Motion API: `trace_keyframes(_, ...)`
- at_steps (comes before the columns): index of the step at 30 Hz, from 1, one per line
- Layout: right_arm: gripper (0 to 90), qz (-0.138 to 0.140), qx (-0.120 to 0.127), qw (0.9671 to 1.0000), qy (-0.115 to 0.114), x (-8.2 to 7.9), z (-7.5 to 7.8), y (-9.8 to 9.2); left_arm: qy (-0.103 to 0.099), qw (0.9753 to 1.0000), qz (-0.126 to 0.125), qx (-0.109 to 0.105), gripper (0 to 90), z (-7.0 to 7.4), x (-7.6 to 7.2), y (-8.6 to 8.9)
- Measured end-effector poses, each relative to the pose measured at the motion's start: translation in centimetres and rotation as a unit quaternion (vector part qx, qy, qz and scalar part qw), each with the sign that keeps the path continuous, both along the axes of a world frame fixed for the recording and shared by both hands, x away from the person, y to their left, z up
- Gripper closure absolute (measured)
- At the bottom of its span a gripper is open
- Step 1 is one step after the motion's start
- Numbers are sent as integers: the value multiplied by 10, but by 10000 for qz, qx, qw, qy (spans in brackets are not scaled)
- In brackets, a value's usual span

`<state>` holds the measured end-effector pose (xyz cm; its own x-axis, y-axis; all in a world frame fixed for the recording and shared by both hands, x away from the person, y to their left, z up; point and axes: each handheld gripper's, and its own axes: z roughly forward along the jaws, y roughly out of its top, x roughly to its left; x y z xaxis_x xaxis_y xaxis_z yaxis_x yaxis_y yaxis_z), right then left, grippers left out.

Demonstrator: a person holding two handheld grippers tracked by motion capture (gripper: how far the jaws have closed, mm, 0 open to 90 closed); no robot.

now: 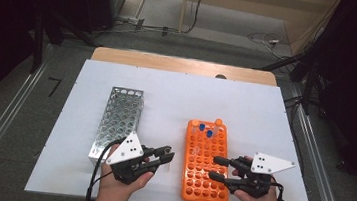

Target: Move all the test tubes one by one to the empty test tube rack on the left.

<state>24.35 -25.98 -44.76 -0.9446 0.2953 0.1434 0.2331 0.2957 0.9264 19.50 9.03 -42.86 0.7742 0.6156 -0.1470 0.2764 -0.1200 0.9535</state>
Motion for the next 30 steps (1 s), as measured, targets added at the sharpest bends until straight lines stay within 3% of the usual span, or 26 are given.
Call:
trace_keyframes(7,446,-329,48,9994,4,11,-1,-19,-57,9998,203,2,763,7,7,14)
trace_keyframes(16,305,-661,33,9978,57,21,-1,-31,-115,9989,455,5,763,20,20,29)
trace_keyframes(22,157,-858,56,9962,148,28,-4,-37,-171,9977,657,-45,763,30,35,41)
trace_keyframes(30,90,-1005,29,9947,189,31,-5,-41,-280,9954,913,-123,763,41,62,50)
